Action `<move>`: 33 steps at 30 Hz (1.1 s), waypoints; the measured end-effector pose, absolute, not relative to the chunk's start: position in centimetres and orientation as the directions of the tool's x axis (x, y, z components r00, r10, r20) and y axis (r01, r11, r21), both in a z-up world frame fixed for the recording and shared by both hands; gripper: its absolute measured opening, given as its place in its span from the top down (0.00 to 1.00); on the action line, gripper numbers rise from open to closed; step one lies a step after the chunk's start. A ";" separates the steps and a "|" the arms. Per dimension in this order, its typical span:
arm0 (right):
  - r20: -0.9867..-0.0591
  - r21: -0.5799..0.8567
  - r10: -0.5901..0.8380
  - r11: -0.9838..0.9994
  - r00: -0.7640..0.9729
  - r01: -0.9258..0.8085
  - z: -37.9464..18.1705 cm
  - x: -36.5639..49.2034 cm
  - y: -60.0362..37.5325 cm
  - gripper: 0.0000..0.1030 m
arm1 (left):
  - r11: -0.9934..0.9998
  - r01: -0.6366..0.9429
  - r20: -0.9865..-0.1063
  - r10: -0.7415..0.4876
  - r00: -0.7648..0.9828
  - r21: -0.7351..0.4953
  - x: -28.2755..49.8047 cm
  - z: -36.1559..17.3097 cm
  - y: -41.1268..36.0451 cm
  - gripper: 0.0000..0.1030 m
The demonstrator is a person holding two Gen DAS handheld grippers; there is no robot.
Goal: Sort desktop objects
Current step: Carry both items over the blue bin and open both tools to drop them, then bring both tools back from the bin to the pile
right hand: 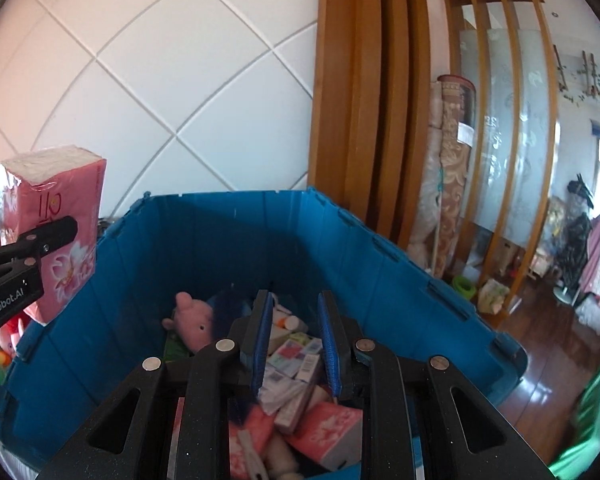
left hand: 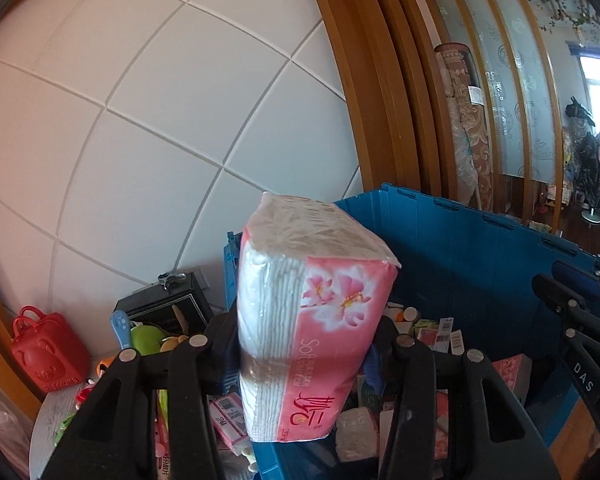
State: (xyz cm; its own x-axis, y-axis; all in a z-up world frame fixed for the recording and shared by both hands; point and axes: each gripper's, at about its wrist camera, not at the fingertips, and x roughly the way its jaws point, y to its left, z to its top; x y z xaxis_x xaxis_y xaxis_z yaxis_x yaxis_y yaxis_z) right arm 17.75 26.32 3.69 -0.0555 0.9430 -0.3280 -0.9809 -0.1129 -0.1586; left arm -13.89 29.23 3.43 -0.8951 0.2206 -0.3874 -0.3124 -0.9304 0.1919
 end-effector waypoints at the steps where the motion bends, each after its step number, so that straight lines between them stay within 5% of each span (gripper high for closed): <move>1: -0.331 -0.158 0.942 -0.106 -0.049 -0.982 3.6 18.1 26.3 0.77 | -0.924 -0.340 -0.414 0.245 -0.877 0.174 -13.9 3.5 29.3 0.51; 4: -0.334 -0.158 0.942 -0.083 -0.026 -0.984 3.8 18.8 26.5 0.68 | -0.907 -0.396 -0.461 0.293 -0.838 0.143 -14.0 3.3 29.7 0.43; 8: -0.325 -0.173 0.946 -0.065 -0.005 -0.983 3.9 19.0 26.0 0.17 | -0.887 -0.428 -0.457 0.313 -0.832 0.173 -12.9 3.2 30.5 0.24; 12: -0.311 -0.203 0.950 -0.052 0.014 -0.978 4.0 18.5 25.3 0.00 | -0.879 -0.449 -0.469 0.331 -0.819 0.163 -12.4 3.2 30.7 0.23; 33: -0.333 -0.279 0.940 -0.028 0.069 -0.960 3.9 16.8 23.0 0.00 | -0.893 -0.440 -0.479 0.347 -0.806 0.093 -10.0 3.0 26.6 0.23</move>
State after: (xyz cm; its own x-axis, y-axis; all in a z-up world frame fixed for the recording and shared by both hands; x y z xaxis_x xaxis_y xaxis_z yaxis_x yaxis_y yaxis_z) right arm 16.79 22.99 3.91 0.0688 0.9405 -0.3328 -0.9600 -0.0284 -0.2787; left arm -10.01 26.56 2.99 -0.8063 0.3475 -0.4787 -0.4402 -0.8930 0.0933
